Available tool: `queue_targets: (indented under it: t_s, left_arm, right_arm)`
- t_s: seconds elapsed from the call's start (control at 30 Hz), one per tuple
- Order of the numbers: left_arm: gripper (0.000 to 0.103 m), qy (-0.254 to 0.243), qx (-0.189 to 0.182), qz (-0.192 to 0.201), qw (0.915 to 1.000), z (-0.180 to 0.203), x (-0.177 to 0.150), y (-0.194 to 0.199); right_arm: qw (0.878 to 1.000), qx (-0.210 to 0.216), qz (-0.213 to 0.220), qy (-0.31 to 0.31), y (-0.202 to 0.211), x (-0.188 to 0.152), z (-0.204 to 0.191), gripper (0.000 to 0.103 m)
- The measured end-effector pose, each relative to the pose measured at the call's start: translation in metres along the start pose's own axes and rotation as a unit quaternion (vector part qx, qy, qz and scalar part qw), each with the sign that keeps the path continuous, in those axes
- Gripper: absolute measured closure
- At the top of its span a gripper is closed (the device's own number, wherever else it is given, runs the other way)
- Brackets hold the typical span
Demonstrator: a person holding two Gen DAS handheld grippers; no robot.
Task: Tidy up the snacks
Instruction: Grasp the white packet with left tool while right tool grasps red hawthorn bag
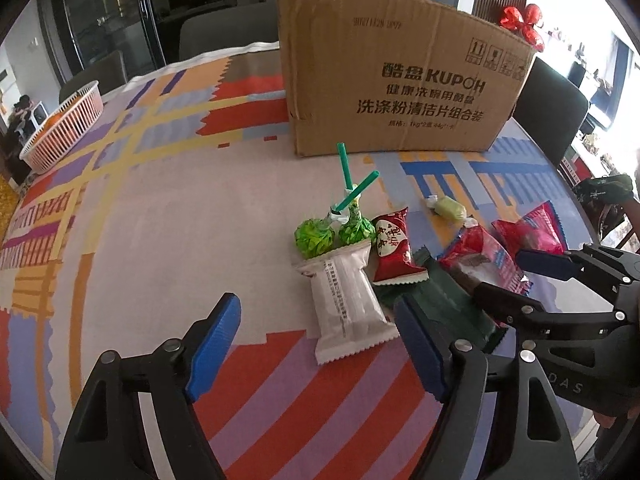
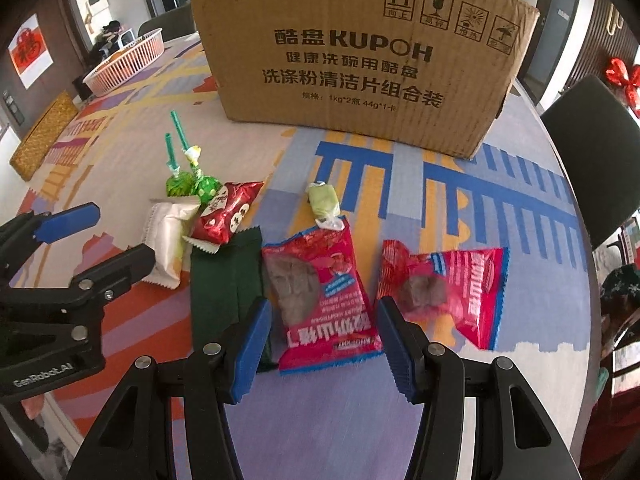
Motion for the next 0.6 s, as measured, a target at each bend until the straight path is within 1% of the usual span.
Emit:
queue_targets:
  t_s: [0.13,0.3,0.43,0.47,0.5,0.53,0.57,0.6]
  left_arm:
    - [0.028,0.001,-0.006,-0.008,1.0,0.007,0.004,-0.009]
    - [0.037,0.001,-0.01,-0.018,0.9998,0.013,0.008,-0.019]
    - [0.049,0.006,-0.014,-0.025,0.9996,0.015,0.007,-0.024]
    - [0.055,0.007,-0.016,-0.027,0.9995,0.015,0.007,-0.025]
    - [0.058,0.009,-0.021,-0.03,0.9993,0.015,0.005,-0.026]
    - [0.065,0.01,-0.023,-0.033,0.9991,0.014,0.004,-0.028]
    - [0.068,0.01,-0.02,-0.031,0.9993,0.014,0.004,-0.028]
    - [0.069,0.009,-0.017,-0.031,0.9993,0.013,0.004,-0.028]
  right_arm:
    - [1.0,0.005,-0.008,0.0,-0.007,0.005,0.002,0.048]
    - [1.0,0.005,-0.005,0.004,-0.013,0.009,0.001,0.049]
    - [1.0,0.012,-0.004,-0.008,-0.016,0.01,0.0,0.054]
    - [1.0,0.011,0.001,-0.012,-0.016,0.01,0.001,0.056]
    - [1.0,0.01,0.004,-0.015,-0.016,0.009,0.001,0.057]
    - [1.0,0.01,0.006,-0.018,-0.016,0.01,0.001,0.058]
    - [1.0,0.011,0.009,-0.022,-0.016,0.01,0.001,0.059]
    - [1.0,0.012,0.01,-0.025,-0.016,0.01,0.002,0.06]
Point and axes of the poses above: each gripper's, at about its wrist camera, not at the fingertips, and y roughly against the way its jaws point, z to its right, x to its top, the point moved 5 cm from there along -y, roughly the way its jaws point, and after that the axes turned 15 degrees about x, right-handed, at the moved point
